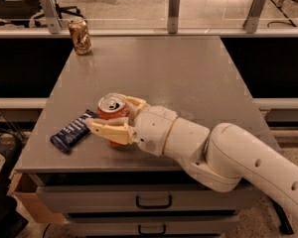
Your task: Move coke can near rxbar blueberry
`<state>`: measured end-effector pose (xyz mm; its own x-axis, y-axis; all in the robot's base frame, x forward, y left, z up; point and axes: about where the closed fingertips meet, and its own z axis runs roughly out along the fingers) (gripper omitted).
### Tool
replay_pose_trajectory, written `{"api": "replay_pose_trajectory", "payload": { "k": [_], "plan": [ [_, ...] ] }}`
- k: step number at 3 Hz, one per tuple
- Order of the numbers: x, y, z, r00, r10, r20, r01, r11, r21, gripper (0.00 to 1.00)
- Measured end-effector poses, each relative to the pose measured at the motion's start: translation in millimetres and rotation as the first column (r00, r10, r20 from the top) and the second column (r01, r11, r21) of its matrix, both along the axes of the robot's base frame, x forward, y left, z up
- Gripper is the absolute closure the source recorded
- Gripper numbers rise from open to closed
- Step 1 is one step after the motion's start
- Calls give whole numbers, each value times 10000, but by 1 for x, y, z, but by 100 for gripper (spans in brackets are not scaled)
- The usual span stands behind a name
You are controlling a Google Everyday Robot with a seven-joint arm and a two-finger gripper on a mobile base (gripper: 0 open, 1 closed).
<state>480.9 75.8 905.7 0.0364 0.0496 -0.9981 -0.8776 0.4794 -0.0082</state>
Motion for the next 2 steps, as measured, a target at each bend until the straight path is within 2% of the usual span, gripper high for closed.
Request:
{"api": "replay_pose_trajectory", "payload": {
  "k": [1, 2],
  "plan": [
    [-1, 1, 1, 10000, 27, 10, -27, 10000, -6, 0],
    [-1, 2, 1, 10000, 28, 10, -28, 10000, -6, 0]
  ]
}}
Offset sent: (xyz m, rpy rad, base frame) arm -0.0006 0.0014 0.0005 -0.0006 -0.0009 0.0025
